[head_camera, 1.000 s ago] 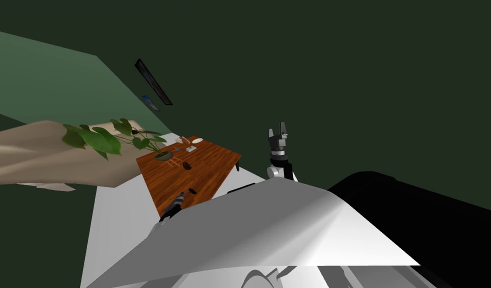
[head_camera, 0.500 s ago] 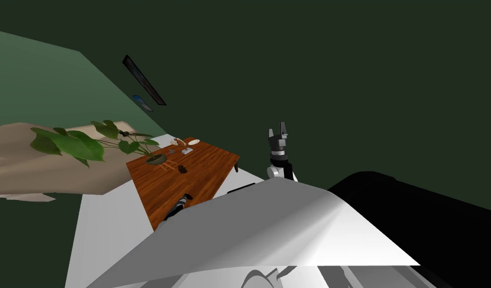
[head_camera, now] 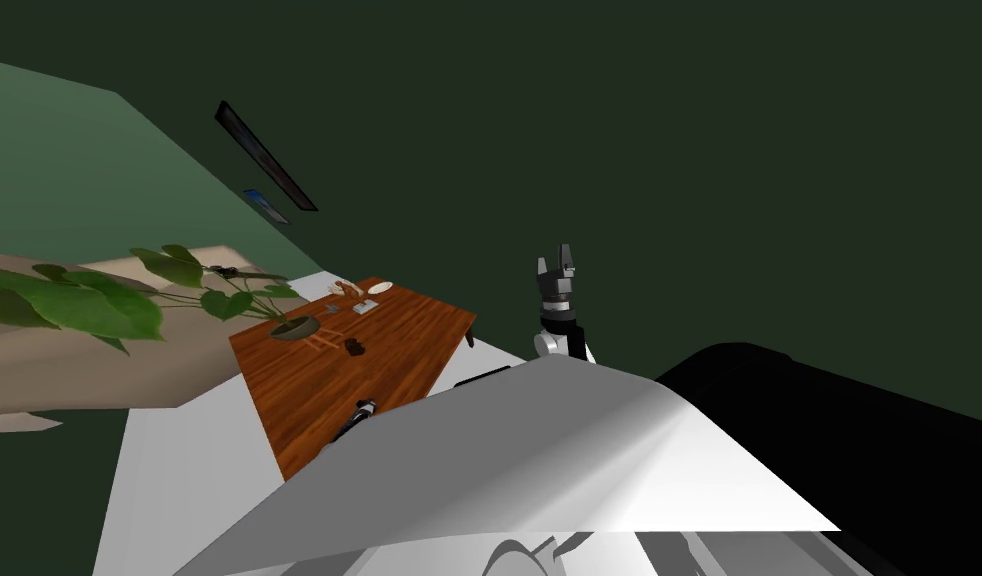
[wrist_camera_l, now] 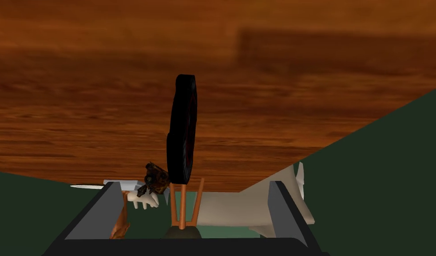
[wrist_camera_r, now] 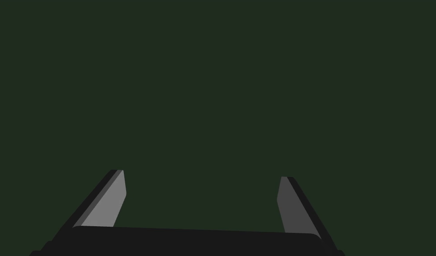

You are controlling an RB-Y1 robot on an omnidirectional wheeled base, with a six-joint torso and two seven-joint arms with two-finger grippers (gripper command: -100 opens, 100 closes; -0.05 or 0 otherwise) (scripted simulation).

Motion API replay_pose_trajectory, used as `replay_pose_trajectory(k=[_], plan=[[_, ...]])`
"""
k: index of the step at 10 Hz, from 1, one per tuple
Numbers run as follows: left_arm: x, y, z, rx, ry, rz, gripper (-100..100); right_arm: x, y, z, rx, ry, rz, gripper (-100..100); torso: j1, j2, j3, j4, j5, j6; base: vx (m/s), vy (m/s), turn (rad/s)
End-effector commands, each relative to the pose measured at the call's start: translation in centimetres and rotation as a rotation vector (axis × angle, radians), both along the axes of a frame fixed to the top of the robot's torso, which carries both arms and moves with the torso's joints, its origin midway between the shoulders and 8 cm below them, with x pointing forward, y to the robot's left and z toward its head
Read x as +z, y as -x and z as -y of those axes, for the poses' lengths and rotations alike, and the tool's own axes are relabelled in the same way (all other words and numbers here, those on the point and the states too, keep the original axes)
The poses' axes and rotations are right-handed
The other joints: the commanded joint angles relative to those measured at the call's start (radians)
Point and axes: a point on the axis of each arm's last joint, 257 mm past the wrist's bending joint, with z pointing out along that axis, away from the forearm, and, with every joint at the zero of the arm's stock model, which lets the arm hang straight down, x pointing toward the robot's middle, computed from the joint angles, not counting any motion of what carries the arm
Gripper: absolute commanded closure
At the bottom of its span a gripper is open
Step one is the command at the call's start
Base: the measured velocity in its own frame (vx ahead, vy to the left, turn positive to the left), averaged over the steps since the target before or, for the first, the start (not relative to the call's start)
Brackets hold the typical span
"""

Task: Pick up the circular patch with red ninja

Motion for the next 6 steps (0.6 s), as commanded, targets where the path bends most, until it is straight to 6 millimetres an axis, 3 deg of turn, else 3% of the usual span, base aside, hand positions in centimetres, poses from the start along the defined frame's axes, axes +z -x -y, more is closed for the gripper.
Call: replay_pose_trajectory(k=[1,4,5,6], plan=[[-0.6,0.5,0.1,-0.001,0.002,-0.028,-100,0.0,0.0,0.0,0.000,0.000,0.000,0,0.000,0.000,0.000,0.000,0.000,0.000,0.035,-0.013,-0.037],[-1.1,1.1,0.0,-0.002,0.003,-0.055,-100,0.0,0.0,0.0,0.000,0.000,0.000,0,0.000,0.000,0.000,0.000,0.000,0.000,0.037,-0.019,-0.040],[-1.1,1.2,0.0,-0.001,0.003,-0.056,0,0.0,0.0,0.0,0.000,0.000,0.000,0,0.000,0.001,0.001,0.000,0.000,0.000,0.000,0.000,0.000],[-1.2,2.7,-1.0,0.039,0.002,-0.080,-100,0.0,0.0,0.0,0.000,0.000,0.000,0,0.001,0.002,0.001,0.000,0.000,0.000,-0.041,0.030,-0.350]])
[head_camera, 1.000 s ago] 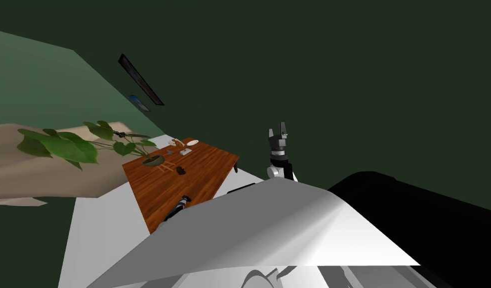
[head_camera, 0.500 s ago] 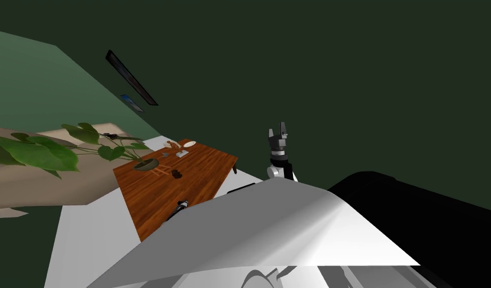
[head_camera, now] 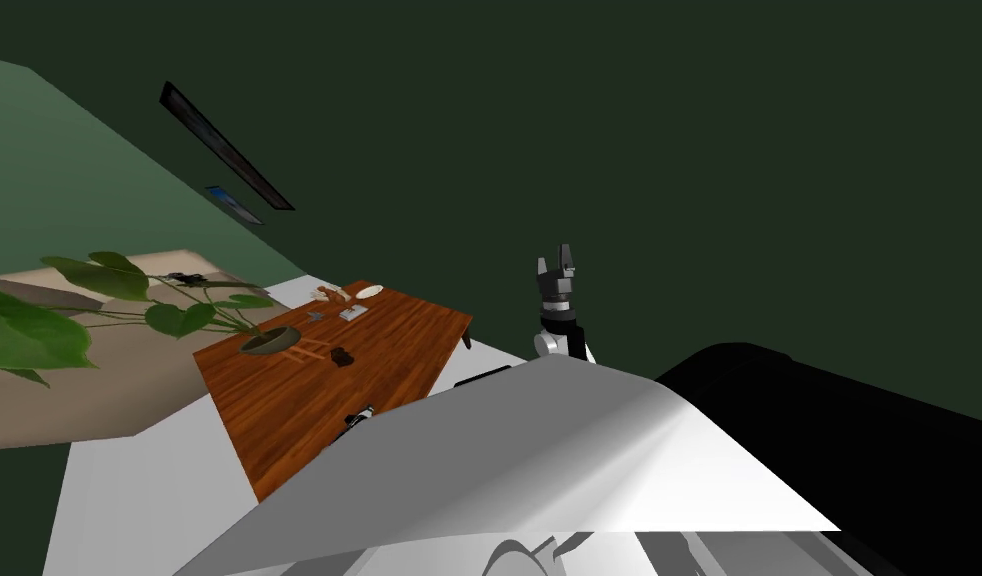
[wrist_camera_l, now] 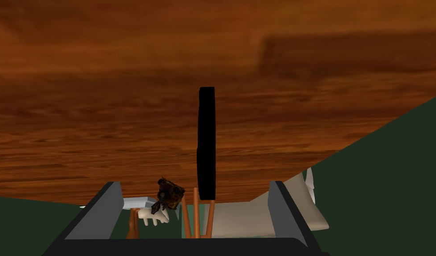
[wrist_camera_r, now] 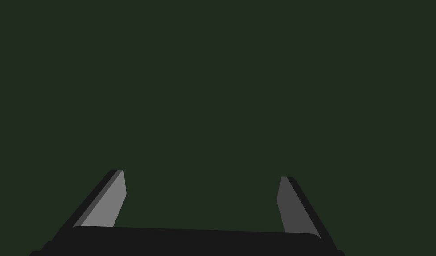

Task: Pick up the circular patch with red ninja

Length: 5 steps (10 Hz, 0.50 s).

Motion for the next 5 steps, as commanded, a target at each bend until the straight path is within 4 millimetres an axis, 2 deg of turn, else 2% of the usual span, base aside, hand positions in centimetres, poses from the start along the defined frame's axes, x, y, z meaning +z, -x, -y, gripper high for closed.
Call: replay_pose_trajectory(k=[1,2,3,4,5], plan=[[-0.3,0.0,0.4,0.009,0.010,-0.007,-100,0.0,0.0,0.0,0.000,0.000,0.000,0,0.000,0.000,0.000,0.000,0.000,0.000,-0.058,0.052,-0.179],[-0.3,0.0,0.4,0.030,0.021,0.010,-100,0.0,0.0,0.0,0.000,0.000,0.000,0,0.001,0.001,0.001,0.000,0.001,-0.001,-0.029,0.032,0.038],[-0.3,1.6,-0.6,0.057,0.007,-0.025,-100,0.0,0.0,0.0,0.000,0.000,0.000,0,0.001,0.000,0.000,0.000,0.000,-0.001,-0.044,0.036,-0.298],[-0.5,1.1,0.0,0.054,0.018,-0.018,-100,0.0,0.0,0.0,0.000,0.000,0.000,0,0.001,0.001,0.001,0.000,0.000,0.000,-0.044,0.045,-0.181],[-0.6,0.9,0.2,0.062,0.029,-0.004,-100,0.0,0.0,0.0,0.000,0.000,0.000,0,0.001,0.001,0.001,0.000,0.001,-0.001,-0.019,0.024,0.020]])
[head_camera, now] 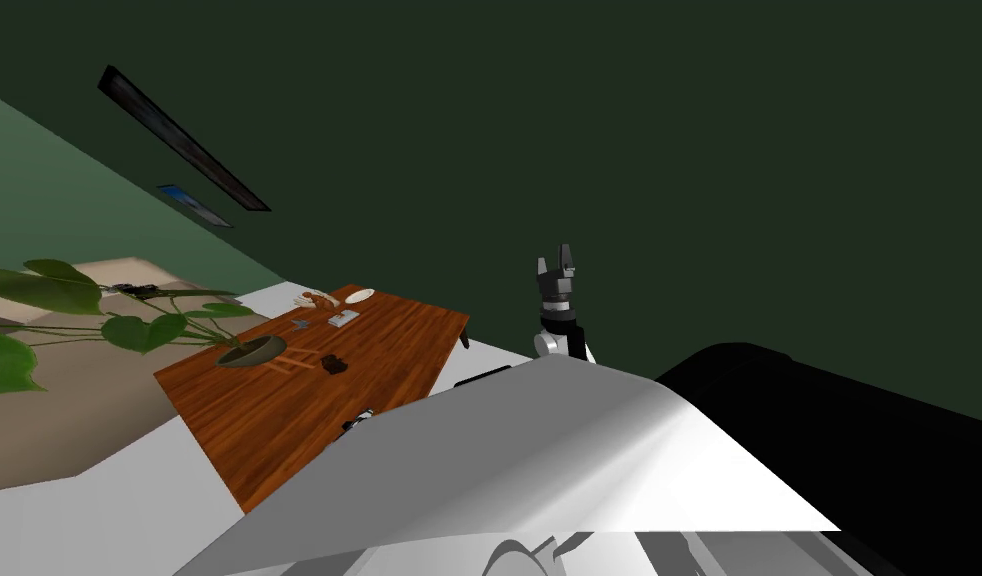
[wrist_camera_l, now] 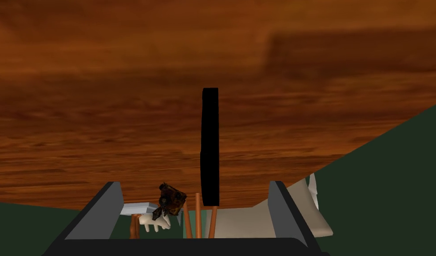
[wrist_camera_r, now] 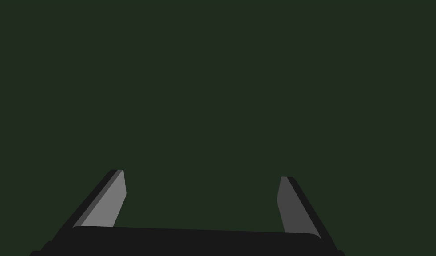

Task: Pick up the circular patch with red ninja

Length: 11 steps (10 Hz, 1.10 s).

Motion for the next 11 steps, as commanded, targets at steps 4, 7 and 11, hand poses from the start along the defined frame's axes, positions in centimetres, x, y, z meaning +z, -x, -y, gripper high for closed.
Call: replay_pose_trajectory(k=[4,7,11], plan=[[-0.4,1.0,0.1,0.043,0.014,-0.006,-100,0.0,0.0,0.0,0.000,0.000,0.000,0,0.001,0.001,0.000,0.000,0.000,0.000,-0.025,0.023,-0.120],[-0.3,2.7,-0.9,0.100,0.006,-0.016,-100,0.0,0.0,0.0,0.000,0.000,0.000,0,-0.002,-0.001,-0.001,0.000,0.000,0.000,-0.019,0.012,-0.099],[-0.6,2.1,-0.1,0.116,0.030,0.013,-100,0.0,0.0,0.0,0.000,0.000,0.000,0,-0.001,-0.001,-0.001,0.000,0.000,0.000,-0.020,0.015,-0.032]])
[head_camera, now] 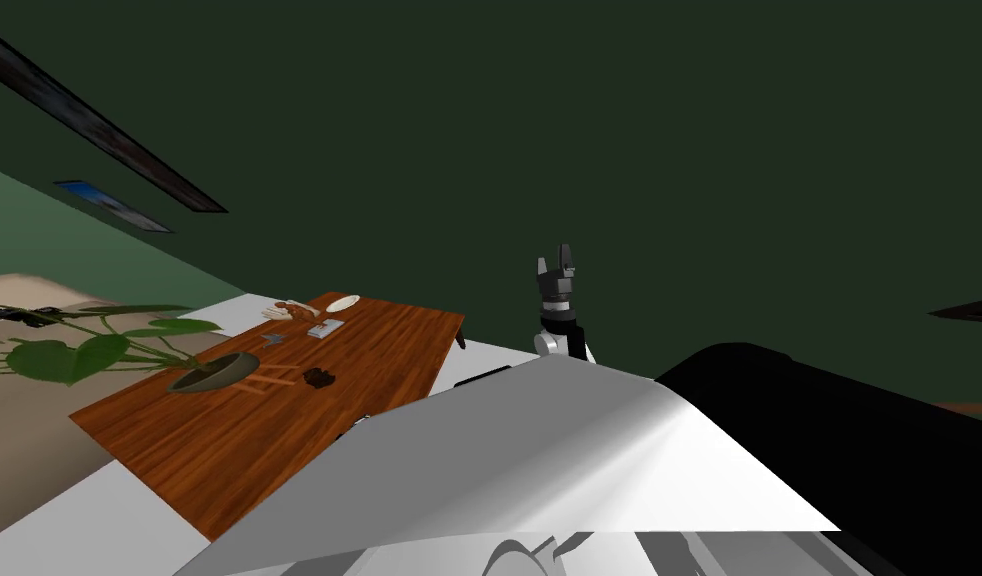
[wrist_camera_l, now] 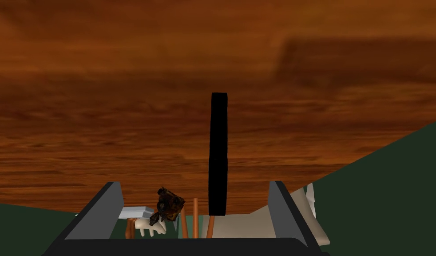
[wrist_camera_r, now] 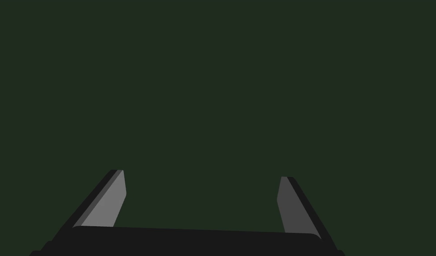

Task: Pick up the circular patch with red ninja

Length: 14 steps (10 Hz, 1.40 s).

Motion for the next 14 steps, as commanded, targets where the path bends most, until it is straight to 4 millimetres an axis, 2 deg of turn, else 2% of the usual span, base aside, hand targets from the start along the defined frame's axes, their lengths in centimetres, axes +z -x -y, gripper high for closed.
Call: replay_pose_trajectory(k=[1,3,4,6,8,9,12,13,14], plan=[[0.1,1.8,-0.9,0.038,-0.016,-0.026,-100,0.0,0.0,0.0,0.000,0.000,0.000,0,0.000,0.000,0.000,0.000,0.000,0.000,-0.032,0.012,-0.331],[-0.3,1.3,-0.1,0.054,0.005,0.002,-100,0.0,0.0,0.0,0.000,0.000,0.000,0,0.002,0.003,0.002,0.001,0.000,0.000,-0.039,0.032,-0.084],[0.0,3.3,-1.3,0.091,-0.020,-0.027,-100,0.0,0.0,0.0,0.000,0.000,0.000,0,0.002,0.002,0.001,0.000,0.001,0.000,-0.051,0.032,-0.307],[-0.5,2.7,-0.1,0.076,-0.007,-0.022,-100,0.0,0.0,0.0,0.000,0.000,0.000,0,0.003,0.004,0.002,0.001,0.001,0.000,-0.047,0.033,-0.074],[-0.5,2.7,-0.1,0.102,0.002,0.000,-100,0.0,0.0,0.0,0.000,0.000,0.000,0,0.001,0.001,0.001,0.000,0.000,0.000,-0.002,-0.005,0.015],[-0.2,4.7,-1.1,0.134,-0.024,-0.028,-100,0.0,0.0,0.0,0.000,0.000,0.000,0,0.000,0.000,0.000,0.000,0.000,0.000,-0.046,0.018,-0.299],[-0.6,4.3,-0.2,0.149,-0.004,-0.001,-100,0.0,0.0,0.0,0.000,0.000,0.000,0,0.002,0.002,0.001,0.001,0.001,0.000,-0.033,0.020,-0.056],[-0.3,6.3,-1.2,0.183,-0.034,-0.026,-100,0.0,0.0,0.0,0.000,0.000,0.000,0,0.001,0.001,0.000,0.000,0.000,0.000,-0.034,0.011,-0.308],[-0.5,6.1,-0.6,0.177,-0.027,-0.023,-100,0.0,0.0,0.0,0.000,0.000,0.000,0,0.002,0.002,0.001,0.000,0.000,0.001,-0.054,0.024,-0.219]])
